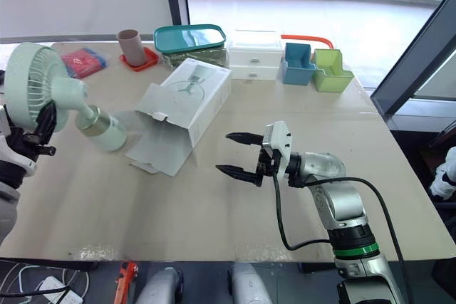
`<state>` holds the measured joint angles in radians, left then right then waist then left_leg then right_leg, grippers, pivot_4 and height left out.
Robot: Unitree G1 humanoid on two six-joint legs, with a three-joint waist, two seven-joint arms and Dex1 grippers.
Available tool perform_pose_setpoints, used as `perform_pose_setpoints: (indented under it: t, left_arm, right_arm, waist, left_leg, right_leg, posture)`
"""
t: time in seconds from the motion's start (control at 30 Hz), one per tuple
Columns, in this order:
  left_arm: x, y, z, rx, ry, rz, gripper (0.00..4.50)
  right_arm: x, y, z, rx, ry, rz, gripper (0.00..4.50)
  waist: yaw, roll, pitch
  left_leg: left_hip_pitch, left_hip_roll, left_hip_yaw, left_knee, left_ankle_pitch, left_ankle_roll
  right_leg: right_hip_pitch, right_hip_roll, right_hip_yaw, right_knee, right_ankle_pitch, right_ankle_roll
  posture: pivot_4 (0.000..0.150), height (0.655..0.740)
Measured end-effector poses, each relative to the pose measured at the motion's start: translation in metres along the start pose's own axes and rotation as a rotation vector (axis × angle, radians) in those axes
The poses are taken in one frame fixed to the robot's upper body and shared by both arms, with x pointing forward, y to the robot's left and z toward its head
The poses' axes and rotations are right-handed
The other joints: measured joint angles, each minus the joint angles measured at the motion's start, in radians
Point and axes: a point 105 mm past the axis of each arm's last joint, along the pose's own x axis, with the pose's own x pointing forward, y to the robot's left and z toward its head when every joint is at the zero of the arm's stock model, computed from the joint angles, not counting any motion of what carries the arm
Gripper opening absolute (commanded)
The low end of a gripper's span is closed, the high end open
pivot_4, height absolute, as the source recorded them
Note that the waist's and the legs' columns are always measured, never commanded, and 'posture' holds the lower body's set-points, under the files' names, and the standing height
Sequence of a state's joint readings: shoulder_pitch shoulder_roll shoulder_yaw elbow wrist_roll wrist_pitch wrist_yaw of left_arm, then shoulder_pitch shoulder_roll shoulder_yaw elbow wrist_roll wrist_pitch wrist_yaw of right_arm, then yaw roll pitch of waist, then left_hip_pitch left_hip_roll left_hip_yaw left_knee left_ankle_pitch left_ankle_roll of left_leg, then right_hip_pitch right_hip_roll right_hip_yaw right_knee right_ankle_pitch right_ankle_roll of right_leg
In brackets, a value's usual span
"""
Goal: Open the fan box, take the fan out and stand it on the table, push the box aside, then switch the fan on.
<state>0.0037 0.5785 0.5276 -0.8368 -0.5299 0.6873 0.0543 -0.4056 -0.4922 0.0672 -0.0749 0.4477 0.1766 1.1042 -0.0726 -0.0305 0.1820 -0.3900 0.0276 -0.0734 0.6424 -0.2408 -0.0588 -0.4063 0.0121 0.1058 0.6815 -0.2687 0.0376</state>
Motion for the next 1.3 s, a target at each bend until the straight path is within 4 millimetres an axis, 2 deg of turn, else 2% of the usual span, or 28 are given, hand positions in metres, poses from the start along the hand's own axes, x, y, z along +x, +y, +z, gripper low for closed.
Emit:
perform_pose_setpoints:
  t: [0.2, 0.47, 0.83, 1.07, 1.3]
  left_arm:
    - [0.006, 0.008, -0.003, -0.041, 0.005, 0.005, 1.97]
    - [0.009, 0.005, -0.021, -0.106, 0.087, -0.052, 1.97]
    - [0.018, 0.003, -0.021, -0.103, 0.094, -0.095, 1.97]
    - [0.026, 0.014, -0.022, -0.090, 0.104, -0.071, 1.97]
    - [0.027, 0.013, -0.022, -0.092, 0.106, -0.079, 1.97]
  right_arm:
    - [0.003, 0.000, -0.004, 0.006, 0.005, 0.008, 4.37]
    - [0.003, 0.000, -0.005, -0.004, 0.007, 0.006, 4.37]
    - [0.004, 0.000, -0.005, -0.020, 0.011, 0.004, 4.37]
    - [0.003, 0.000, -0.005, -0.029, 0.015, 0.001, 4.37]
    - [0.003, -0.001, -0.005, -0.030, 0.017, -0.002, 4.37]
  waist:
    - [0.000, 0.000, 0.000]
    - [0.000, -0.001, 0.000]
    - [0.000, -0.001, 0.000]
    - [0.000, -0.001, 0.000]
    - [0.000, -0.001, 0.000]
  left_leg:
    - [0.000, 0.000, 0.000, 0.000, 0.000, 0.000]
    - [0.000, 0.000, 0.000, 0.000, 0.000, 0.000]
    - [0.000, 0.000, -0.001, 0.000, 0.000, -0.001]
    - [0.000, 0.000, -0.001, 0.000, 0.000, -0.001]
    - [0.000, 0.000, -0.001, 0.000, 0.000, -0.001]
  right_leg:
    - [0.000, 0.000, 0.000, 0.000, 0.000, 0.000]
    - [0.000, 0.000, -0.001, 0.000, 0.000, 0.000]
    - [0.000, 0.000, -0.001, 0.000, 0.000, 0.000]
    - [0.000, 0.000, -0.001, 0.000, 0.000, 0.000]
    - [0.000, 0.000, -0.001, 0.000, 0.000, 0.000]
  posture:
    - [0.150, 0.7400]
    - [0.150, 0.7400]
    - [0.150, 0.7400]
    - [0.150, 0.7400]
    - [0.150, 0.7400]
